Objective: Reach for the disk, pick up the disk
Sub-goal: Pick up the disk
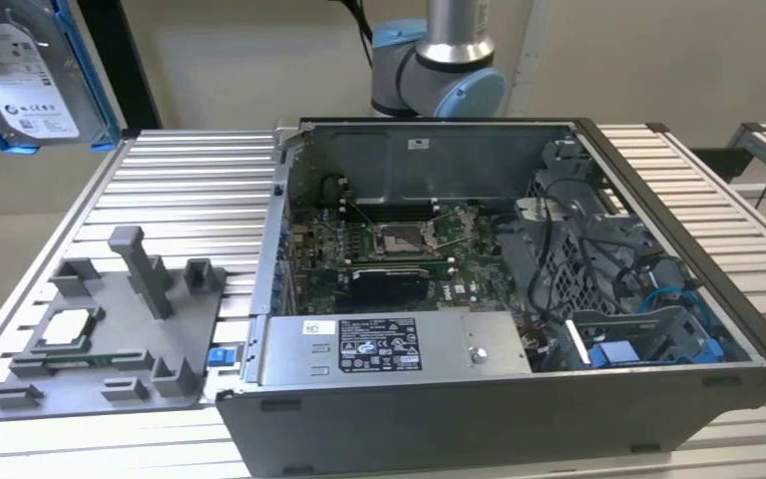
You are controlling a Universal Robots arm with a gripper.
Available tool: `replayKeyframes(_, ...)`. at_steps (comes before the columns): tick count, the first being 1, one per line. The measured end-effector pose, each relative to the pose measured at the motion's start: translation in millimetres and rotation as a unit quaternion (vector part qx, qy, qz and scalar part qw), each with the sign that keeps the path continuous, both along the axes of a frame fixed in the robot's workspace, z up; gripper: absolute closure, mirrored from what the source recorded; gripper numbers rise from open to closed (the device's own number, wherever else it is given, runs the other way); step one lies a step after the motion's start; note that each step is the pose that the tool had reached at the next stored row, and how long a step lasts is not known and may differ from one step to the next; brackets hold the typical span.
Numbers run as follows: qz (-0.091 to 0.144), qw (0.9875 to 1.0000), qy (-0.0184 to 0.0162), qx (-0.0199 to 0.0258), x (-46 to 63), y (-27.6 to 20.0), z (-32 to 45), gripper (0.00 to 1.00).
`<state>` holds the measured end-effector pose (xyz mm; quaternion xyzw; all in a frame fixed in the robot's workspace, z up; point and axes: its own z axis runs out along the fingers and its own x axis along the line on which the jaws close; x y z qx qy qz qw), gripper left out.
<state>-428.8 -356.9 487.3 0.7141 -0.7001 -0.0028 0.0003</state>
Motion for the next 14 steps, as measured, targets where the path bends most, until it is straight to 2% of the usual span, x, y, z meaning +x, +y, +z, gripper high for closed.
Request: replayKeyframes(14, 0.000, 1.0000, 0.0000, 0.0000, 16.9, 0.0, 0.0, 1.00)
